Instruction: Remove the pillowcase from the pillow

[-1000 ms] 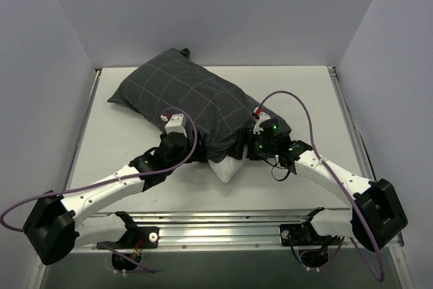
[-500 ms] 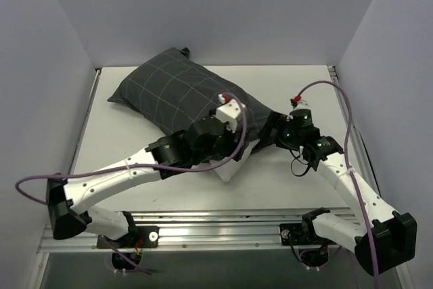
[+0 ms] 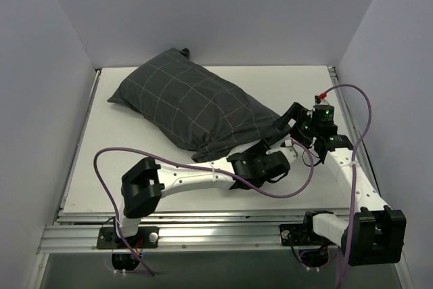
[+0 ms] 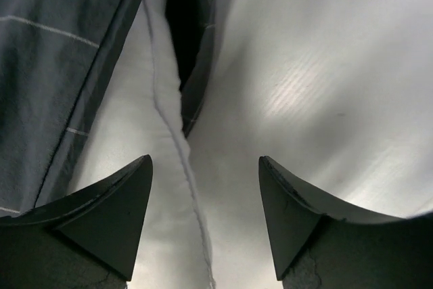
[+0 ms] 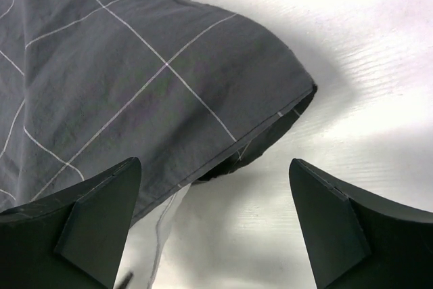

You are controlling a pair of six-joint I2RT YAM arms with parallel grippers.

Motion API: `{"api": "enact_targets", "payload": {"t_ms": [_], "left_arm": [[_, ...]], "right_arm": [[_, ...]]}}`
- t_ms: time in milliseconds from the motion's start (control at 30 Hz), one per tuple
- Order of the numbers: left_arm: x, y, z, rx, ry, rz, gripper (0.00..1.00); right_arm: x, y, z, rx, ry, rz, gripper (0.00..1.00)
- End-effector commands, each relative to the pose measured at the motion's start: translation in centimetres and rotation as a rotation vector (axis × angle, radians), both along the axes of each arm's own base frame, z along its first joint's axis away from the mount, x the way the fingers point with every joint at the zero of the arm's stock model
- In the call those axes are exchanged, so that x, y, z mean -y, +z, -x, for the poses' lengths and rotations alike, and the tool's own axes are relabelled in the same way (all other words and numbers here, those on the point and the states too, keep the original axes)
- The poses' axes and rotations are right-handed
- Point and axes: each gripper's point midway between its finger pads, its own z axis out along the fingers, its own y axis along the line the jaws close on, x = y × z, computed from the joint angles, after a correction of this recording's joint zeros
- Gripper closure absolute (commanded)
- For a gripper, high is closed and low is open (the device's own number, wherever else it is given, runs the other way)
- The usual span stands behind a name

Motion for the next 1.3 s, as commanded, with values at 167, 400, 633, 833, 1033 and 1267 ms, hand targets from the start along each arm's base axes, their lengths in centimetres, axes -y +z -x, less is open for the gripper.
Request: {"api": "enact_targets", "payload": {"t_ms": [167, 400, 633, 833, 1033, 1267], "left_arm": [[-2.2, 0.9, -4.5, 0.276, 0.125, -0.21, 0.23], [-2.1, 1.4, -5.8, 0.387, 0.135, -0.26, 0.21], [-2.1, 1.6, -6.1, 0.4, 0.136, -0.258, 0.21], [-2.4, -0.9, -6.9, 0.344, 0.148, -0.266, 0.26], [-3.4, -1.9, -7.4, 0.31, 0.176, -0.244, 0.7], [-4.4, -0.6, -7.5, 0.271, 0.208, -0.173, 0.98]], "right_arm": [[-1.4, 0.3, -0.9, 0.042, 0.047, -0.092, 0.14], [-2.2, 0.3, -0.9, 0.055, 0.086, -0.121, 0.15], [-2.7, -0.3, -1.0, 0.051, 0.109, -0.143, 0.17], [-2.8, -0.4, -1.4, 0.062, 0.111, -0.151, 0.18], [-3.3, -1.3, -1.8, 0.061, 0.105, -0.204, 0.21], [-3.8, -1.6, -1.6, 0.065, 0.103, -0.236, 0.22]]}}
